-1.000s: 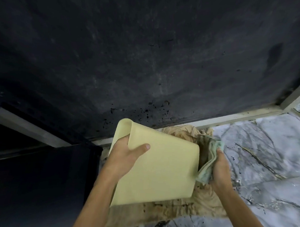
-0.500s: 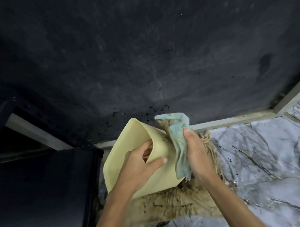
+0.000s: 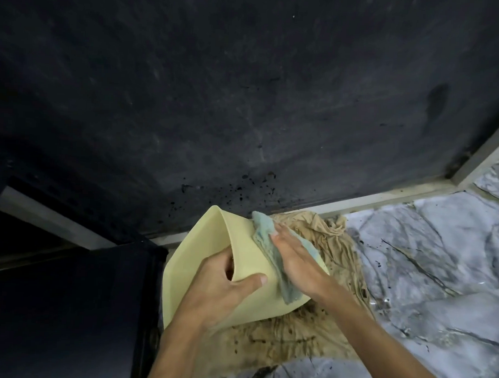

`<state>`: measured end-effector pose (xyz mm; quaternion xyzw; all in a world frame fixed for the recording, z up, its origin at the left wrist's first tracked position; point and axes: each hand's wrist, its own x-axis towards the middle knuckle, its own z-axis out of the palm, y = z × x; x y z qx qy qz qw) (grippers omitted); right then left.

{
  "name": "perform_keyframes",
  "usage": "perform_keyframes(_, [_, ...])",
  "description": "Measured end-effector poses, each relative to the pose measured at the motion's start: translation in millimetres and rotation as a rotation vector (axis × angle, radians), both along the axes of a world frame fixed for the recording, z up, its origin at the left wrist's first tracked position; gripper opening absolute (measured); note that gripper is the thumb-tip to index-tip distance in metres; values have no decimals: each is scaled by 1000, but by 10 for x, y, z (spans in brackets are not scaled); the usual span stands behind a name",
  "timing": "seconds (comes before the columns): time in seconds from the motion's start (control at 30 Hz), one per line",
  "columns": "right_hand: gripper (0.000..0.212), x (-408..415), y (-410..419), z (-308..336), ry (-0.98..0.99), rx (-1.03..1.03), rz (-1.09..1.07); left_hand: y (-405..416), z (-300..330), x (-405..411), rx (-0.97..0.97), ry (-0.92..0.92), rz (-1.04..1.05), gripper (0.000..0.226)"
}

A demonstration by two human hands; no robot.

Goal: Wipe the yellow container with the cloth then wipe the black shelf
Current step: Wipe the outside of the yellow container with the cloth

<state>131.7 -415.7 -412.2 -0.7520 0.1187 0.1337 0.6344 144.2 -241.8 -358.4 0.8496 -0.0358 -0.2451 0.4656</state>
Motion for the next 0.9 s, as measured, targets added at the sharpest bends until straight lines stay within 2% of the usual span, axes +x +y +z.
perform_keyframes(0.13, [50, 89, 196, 203, -87, 8, 144, 100, -9, 46, 13, 10, -21, 30])
perform_keyframes(0.27, [40, 77, 274, 22, -288, -233, 159, 152, -42, -3, -30, 47, 2, 33])
perform_keyframes(0.4, [48, 12, -103, -521, -95, -313, -105, 139, -109, -16, -33, 65, -11, 35])
perform_keyframes(0.47, [50, -86, -252, -674, 2, -236, -260, 87, -113, 0, -41, 62, -58, 37])
perform_keyframes(0.53, [49, -137, -285, -686, 54, -189, -312, 41, -99, 38, -44, 59, -77, 36])
perform_keyframes(0.63, [51, -39, -123, -463, 14, -259, -180, 49, -92, 76, -78, 69, -35, 30])
perform_keyframes(0.77, [49, 169, 279, 3, -235, -282, 114, 72, -66, 52, -110, 53, 0, 25])
perform_keyframes(0.9, [46, 113, 272, -87, -343, -286, 117, 149, -48, 78, -175, 68, 17, 26])
